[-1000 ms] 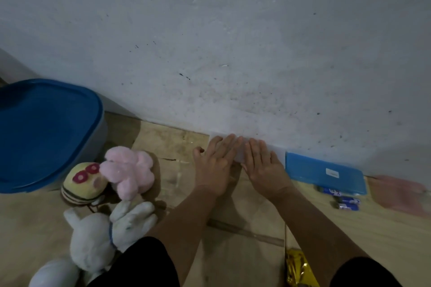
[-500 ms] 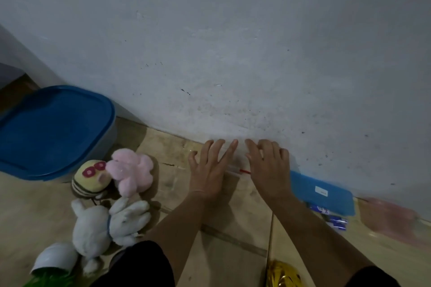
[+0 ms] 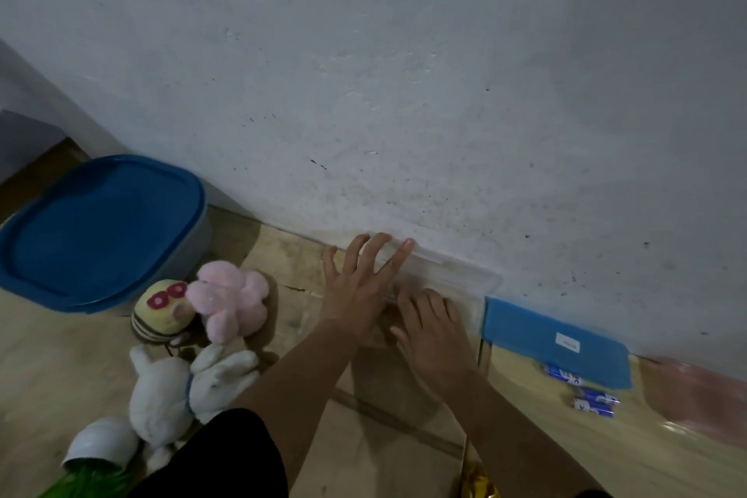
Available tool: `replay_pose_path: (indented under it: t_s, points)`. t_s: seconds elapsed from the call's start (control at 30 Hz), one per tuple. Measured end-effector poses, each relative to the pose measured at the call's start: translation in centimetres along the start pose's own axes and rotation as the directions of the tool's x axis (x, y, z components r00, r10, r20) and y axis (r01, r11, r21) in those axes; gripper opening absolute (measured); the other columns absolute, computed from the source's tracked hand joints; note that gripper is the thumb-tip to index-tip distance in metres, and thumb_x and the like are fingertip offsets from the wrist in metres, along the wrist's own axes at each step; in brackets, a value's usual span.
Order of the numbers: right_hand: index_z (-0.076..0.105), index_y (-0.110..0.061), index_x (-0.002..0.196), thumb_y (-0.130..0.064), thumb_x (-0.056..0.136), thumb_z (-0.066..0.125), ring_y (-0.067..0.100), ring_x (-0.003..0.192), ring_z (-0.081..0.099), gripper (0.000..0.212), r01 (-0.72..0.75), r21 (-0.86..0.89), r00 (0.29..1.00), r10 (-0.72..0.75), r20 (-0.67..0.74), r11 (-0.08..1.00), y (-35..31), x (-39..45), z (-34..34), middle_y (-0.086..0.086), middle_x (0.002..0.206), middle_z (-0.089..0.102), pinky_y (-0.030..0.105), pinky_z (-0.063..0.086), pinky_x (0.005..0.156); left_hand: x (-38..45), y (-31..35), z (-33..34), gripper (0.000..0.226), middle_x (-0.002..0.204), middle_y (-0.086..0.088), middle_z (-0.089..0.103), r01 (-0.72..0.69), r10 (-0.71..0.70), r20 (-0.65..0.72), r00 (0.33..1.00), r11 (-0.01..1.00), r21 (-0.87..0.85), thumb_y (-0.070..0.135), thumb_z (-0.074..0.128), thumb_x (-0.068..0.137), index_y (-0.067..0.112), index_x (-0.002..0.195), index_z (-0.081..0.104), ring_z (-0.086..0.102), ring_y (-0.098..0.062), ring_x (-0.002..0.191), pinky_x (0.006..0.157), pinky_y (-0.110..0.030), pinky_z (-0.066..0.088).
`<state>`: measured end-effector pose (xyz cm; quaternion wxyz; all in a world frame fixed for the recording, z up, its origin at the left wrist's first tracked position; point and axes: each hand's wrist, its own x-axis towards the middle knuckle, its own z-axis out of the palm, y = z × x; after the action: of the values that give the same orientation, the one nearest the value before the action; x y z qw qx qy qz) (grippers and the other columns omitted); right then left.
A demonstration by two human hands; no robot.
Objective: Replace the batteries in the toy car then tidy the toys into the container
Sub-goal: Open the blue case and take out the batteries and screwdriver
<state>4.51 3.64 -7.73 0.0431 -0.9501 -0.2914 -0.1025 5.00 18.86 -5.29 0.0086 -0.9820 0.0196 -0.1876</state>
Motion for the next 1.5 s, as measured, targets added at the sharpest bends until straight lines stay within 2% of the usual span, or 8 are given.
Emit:
replay_pose_path:
  t_s: [0.17,0.4,0.53,0.7,1.07,1.3,1.4,1.5]
  points:
    - [0.051,-0.015,0.122,-0.043,0.064,0.079,0.020,0.076,0.064,0.070,-0.071,0.013,0.990,0.072,-0.117,0.997,0.3,0.9,0.6,0.006,0.090,0.066,0.036,0.056,0.073,-0.1,0.0,0.0,0.107,0.139,-0.002,0.031,0.002,-0.002,0.002,1.000,1.000,0.016,0.048,0.083,0.053,0.034,0.143,0.027,0.032,-0.026,0.126,0.094,-0.061,0.038]
    - [0.043,-0.014,0.127,-0.053,0.078,0.061,0.022,0.076,0.063,0.065,-0.090,-0.076,0.974,0.072,-0.216,0.993,1.3,-0.1,-1.1,0.008,0.088,0.065,0.039,0.055,0.074,-0.2,0.0,-0.1,0.111,0.143,-0.004,0.029,0.007,-0.007,0.059,0.998,1.000,0.009,0.066,0.078,0.052,0.033,0.144,0.025,0.028,-0.029,0.131,0.098,-0.066,0.032]
    - [0.051,-0.013,0.122,-0.057,0.092,0.016,0.020,0.074,0.063,0.064,-0.175,-0.070,0.972,0.160,-0.173,0.982,1.5,0.2,-2.8,0.006,0.085,0.065,0.037,0.056,0.070,-0.5,0.3,-0.4,0.118,0.147,-0.003,0.022,0.033,-0.030,0.123,0.992,0.999,-0.021,0.061,0.079,0.053,0.030,0.146,0.014,0.023,-0.029,0.134,0.099,-0.065,0.032]
    - [0.065,-0.022,0.091,-0.051,0.075,0.068,0.016,0.070,0.062,0.033,-0.093,-0.087,0.995,0.091,-0.034,0.992,1.2,-1.0,-2.0,0.000,0.079,0.064,0.032,0.054,0.066,-1.9,0.6,-0.3,0.111,0.155,-0.001,0.010,0.054,-0.048,0.164,0.985,0.998,-0.032,0.061,0.072,0.063,0.026,0.148,0.010,0.014,-0.028,0.140,0.103,-0.064,0.027]
    - [0.059,-0.018,0.114,-0.053,0.078,0.058,0.014,0.074,0.062,0.050,-0.042,-0.071,0.998,0.038,-0.056,0.997,0.9,-2.3,-2.5,-0.001,0.086,0.064,0.029,0.054,0.066,-1.3,-1.5,-0.9,0.097,0.152,-0.002,0.034,-0.063,0.075,0.238,0.968,0.996,-0.055,0.058,0.070,0.066,0.020,0.145,0.027,0.021,-0.029,0.139,0.095,-0.066,0.034]
    - [0.029,-0.020,0.144,-0.027,0.097,0.045,0.016,0.096,0.054,0.051,-0.292,0.103,0.956,0.285,0.076,0.951,0.5,-3.3,-6.7,0.010,0.118,0.050,0.028,0.050,0.079,-1.3,-0.3,-3.6,0.081,0.145,0.008,-0.035,-0.086,0.159,0.366,0.917,0.975,-0.207,0.050,0.039,0.094,0.030,0.146,-0.020,-0.026,-0.023,0.142,0.111,-0.062,-0.004]
    - [0.030,-0.023,0.142,-0.022,0.096,0.048,0.016,0.099,0.055,0.049,-0.335,0.048,0.939,0.329,0.098,0.941,0.9,-4.5,-9.1,0.008,0.122,0.048,0.027,0.051,0.077,-1.7,1.0,-5.2,0.089,0.158,0.002,-0.003,-0.146,0.207,0.315,0.926,0.968,-0.206,0.053,0.056,0.084,0.026,0.149,0.001,-0.007,-0.026,0.144,0.107,-0.066,0.017]
    - [0.057,-0.014,0.116,-0.012,0.077,0.070,0.017,0.074,0.062,0.041,-0.319,-0.052,0.948,0.318,-0.028,0.946,1.6,-6.3,-11.6,0.006,0.091,0.061,0.028,0.052,0.058,-2.4,3.3,-7.9,0.086,0.158,-0.003,0.017,-0.149,0.215,0.290,0.932,0.961,-0.235,0.054,0.060,0.081,0.024,0.149,0.017,0.008,-0.028,0.144,0.105,-0.065,0.022]
